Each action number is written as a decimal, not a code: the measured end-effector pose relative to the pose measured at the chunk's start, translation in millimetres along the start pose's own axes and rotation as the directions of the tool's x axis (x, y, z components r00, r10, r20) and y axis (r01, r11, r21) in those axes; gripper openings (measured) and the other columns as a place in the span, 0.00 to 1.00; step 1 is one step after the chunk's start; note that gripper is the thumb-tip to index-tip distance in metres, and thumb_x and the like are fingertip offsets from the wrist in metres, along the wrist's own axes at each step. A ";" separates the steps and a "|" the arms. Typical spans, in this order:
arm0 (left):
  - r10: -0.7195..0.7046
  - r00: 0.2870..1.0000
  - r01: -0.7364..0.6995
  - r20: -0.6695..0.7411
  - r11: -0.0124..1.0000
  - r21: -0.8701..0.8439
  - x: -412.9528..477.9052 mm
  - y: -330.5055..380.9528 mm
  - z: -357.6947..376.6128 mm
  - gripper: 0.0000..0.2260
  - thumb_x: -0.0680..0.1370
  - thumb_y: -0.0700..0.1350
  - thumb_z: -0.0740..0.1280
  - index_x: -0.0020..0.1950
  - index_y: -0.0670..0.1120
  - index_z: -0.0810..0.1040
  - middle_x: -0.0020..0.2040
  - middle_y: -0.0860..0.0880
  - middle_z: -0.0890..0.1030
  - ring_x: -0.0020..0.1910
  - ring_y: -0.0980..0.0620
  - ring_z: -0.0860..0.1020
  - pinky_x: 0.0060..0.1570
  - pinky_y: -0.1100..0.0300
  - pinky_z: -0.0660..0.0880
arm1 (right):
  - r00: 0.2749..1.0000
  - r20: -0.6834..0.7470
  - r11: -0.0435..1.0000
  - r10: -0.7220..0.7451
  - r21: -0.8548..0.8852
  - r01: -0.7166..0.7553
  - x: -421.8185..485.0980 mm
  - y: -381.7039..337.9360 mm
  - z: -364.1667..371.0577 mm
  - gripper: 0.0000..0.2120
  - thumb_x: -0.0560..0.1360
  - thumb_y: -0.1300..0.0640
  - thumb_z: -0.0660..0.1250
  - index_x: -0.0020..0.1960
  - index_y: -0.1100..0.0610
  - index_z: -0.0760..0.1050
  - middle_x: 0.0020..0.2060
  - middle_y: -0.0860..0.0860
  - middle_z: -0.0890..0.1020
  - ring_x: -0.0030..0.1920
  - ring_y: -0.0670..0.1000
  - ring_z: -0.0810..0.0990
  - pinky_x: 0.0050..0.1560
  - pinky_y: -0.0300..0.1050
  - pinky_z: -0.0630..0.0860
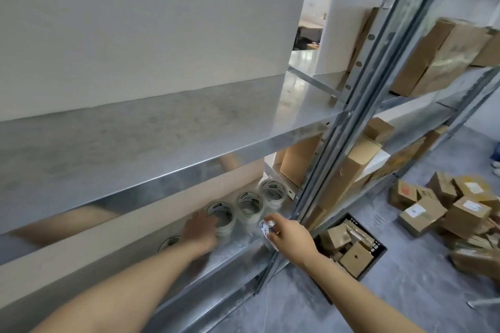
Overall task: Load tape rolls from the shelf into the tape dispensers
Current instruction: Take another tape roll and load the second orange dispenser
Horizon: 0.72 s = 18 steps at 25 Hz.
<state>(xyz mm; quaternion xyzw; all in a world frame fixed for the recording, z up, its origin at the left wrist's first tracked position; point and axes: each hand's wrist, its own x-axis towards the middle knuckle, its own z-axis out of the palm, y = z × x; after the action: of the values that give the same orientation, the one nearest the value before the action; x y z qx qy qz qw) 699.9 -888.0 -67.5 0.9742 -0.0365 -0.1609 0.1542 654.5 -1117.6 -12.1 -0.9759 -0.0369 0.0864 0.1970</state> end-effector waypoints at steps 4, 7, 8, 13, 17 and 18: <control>-0.050 0.994 0.069 -0.096 0.977 0.204 9.5 14.8 10.9 0.16 0.76 0.42 0.62 0.63 0.50 0.77 0.65 0.46 0.69 0.64 0.44 0.67 0.62 0.53 0.65 | 0.996 0.034 0.996 -0.086 0.012 0.086 27.7 14.3 -8.7 0.18 0.77 0.53 0.61 0.66 0.45 0.68 0.54 0.50 0.84 0.50 0.54 0.82 0.45 0.48 0.77; -0.101 0.977 0.128 -0.189 0.983 0.131 12.4 18.7 12.6 0.16 0.77 0.43 0.61 0.63 0.53 0.78 0.63 0.48 0.70 0.61 0.46 0.67 0.61 0.55 0.65 | 0.986 0.056 0.988 -0.155 0.028 0.154 46.5 23.6 -16.0 0.19 0.76 0.53 0.62 0.67 0.45 0.68 0.55 0.49 0.83 0.52 0.54 0.81 0.46 0.47 0.76; -0.121 0.969 0.143 -0.217 0.986 0.087 11.2 19.8 8.5 0.15 0.78 0.45 0.62 0.63 0.55 0.78 0.61 0.49 0.70 0.60 0.46 0.67 0.60 0.55 0.65 | 0.981 0.066 0.983 -0.181 0.034 0.179 53.1 24.6 -17.6 0.20 0.76 0.53 0.62 0.67 0.45 0.68 0.55 0.49 0.83 0.52 0.54 0.81 0.47 0.47 0.76; -0.328 0.913 0.285 -0.242 0.938 -0.197 -14.7 11.2 -35.3 0.14 0.78 0.56 0.63 0.63 0.58 0.78 0.63 0.50 0.69 0.63 0.47 0.67 0.61 0.54 0.63 | 0.903 0.092 0.904 -0.421 -0.044 0.426 84.4 -3.9 -6.4 0.14 0.76 0.53 0.62 0.62 0.50 0.71 0.48 0.55 0.83 0.47 0.58 0.81 0.39 0.48 0.75; -0.493 0.828 0.408 -0.267 0.857 -0.314 -54.8 -18.2 -62.9 0.15 0.78 0.56 0.63 0.63 0.57 0.78 0.66 0.50 0.70 0.66 0.46 0.67 0.63 0.53 0.63 | 0.802 0.222 0.770 -0.555 -0.230 0.596 95.1 -47.3 33.2 0.09 0.74 0.60 0.58 0.53 0.56 0.74 0.49 0.58 0.82 0.49 0.61 0.80 0.33 0.45 0.62; -0.537 0.797 0.441 -0.277 0.830 -0.341 -66.8 -25.9 -66.9 0.15 0.78 0.55 0.63 0.63 0.57 0.78 0.67 0.50 0.70 0.66 0.46 0.67 0.64 0.53 0.63 | 0.785 0.269 0.738 -0.558 -0.271 0.618 97.8 -54.9 44.2 0.10 0.74 0.61 0.58 0.53 0.55 0.73 0.51 0.58 0.81 0.50 0.60 0.80 0.36 0.45 0.64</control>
<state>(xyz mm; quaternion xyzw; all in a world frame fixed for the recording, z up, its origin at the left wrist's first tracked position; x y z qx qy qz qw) 659.1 -836.1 4.9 0.9334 0.2690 -0.0170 0.2369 740.5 -1040.0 -45.8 -0.9215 -0.3752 0.0942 0.0362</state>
